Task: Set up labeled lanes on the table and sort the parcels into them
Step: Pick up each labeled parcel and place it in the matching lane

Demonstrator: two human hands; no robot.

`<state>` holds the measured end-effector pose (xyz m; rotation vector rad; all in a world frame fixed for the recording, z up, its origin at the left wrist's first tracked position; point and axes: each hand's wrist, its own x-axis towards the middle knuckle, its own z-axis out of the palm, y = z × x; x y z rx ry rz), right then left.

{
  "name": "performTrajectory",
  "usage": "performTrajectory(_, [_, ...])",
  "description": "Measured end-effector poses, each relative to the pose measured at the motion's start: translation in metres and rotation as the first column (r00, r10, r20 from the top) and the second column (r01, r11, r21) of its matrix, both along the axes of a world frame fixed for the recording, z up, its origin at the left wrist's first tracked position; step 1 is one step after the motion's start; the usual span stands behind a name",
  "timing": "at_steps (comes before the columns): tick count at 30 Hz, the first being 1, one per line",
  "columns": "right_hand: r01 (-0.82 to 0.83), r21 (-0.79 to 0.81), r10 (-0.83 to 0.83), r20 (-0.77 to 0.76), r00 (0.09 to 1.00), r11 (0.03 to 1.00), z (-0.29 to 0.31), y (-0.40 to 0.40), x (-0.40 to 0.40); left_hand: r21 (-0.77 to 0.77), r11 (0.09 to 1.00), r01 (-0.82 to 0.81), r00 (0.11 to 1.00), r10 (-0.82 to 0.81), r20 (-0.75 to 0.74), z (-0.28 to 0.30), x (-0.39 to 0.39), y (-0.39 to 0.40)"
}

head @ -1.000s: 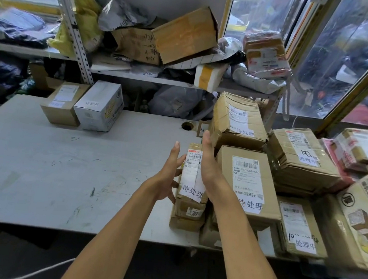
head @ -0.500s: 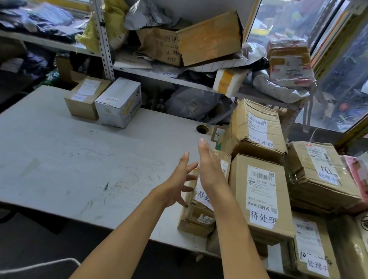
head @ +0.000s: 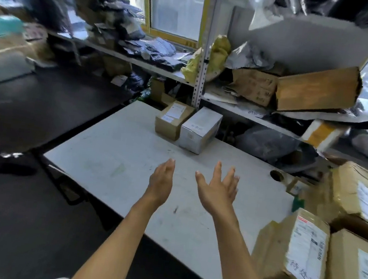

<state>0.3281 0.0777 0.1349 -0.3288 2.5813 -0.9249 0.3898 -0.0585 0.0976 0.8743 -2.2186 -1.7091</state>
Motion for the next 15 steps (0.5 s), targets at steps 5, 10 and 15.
performTrajectory(5, [-0.116,0.068,0.121,-0.075,0.990,0.991,-0.004,-0.081,0.015,-0.216,0.969,-0.120,0.992,0.123,0.001,-0.001,0.024,-0.084])
performTrajectory(10, [-0.151,0.084,0.157,-0.069,0.985,0.985,-0.008,-0.141,0.023,-0.149,0.982,-0.119,0.992,0.112,-0.060,0.002,0.038,-0.139])
performTrajectory(15, [-0.153,0.086,0.158,-0.058,0.986,0.985,-0.011,-0.185,0.014,-0.020,0.998,-0.064,0.988,0.060,-0.145,0.007,0.035,-0.177])
